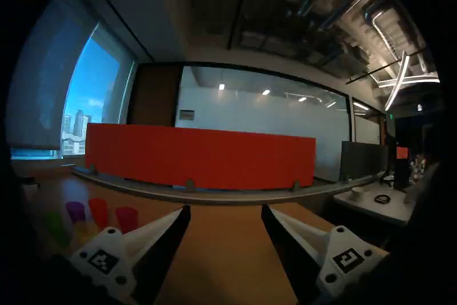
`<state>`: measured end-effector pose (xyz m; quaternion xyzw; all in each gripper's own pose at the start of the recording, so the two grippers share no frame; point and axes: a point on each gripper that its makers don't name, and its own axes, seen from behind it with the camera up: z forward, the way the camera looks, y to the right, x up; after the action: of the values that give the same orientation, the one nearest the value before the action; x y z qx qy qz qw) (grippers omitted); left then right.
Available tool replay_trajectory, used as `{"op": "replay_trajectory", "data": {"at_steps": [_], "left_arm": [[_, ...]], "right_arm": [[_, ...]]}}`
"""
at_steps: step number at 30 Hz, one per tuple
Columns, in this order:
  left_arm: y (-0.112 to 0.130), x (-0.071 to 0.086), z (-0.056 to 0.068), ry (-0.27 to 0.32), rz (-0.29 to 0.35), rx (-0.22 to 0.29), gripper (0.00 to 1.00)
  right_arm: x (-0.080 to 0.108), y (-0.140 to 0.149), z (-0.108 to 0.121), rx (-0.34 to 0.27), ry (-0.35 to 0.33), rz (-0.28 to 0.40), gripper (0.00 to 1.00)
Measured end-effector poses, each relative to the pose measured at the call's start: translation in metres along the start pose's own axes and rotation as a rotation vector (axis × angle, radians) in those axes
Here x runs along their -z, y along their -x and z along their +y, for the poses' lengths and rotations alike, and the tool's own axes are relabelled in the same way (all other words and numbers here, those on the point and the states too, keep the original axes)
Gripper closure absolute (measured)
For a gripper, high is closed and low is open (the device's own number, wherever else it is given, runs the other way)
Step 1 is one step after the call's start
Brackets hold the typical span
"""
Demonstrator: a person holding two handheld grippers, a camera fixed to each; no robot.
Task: Pour water
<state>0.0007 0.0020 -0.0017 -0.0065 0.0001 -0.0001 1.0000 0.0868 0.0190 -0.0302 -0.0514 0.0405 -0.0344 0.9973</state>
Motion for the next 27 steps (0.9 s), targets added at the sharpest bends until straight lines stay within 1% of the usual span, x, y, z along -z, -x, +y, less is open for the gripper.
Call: {"op": "replay_trajectory", "data": {"at_steps": [6, 21, 27], "left_arm": [[0.0, 0.0, 0.001, 0.0, 0.0, 0.0, 0.21], [0.0, 0.0, 0.001, 0.0, 0.0, 0.0, 0.21], [0.0, 0.0, 0.0, 0.0, 0.0, 0.0, 0.21]], "right_arm": [[-0.003, 0.014, -0.004, -0.003, -0.016, 0.004, 0.02], [-0.019, 0.06, -0.019, -0.074, -0.074, -0.03, 0.01], [-0.021, 0.069, -0.024, -0.089, -0.097, -0.03, 0.01]]}}
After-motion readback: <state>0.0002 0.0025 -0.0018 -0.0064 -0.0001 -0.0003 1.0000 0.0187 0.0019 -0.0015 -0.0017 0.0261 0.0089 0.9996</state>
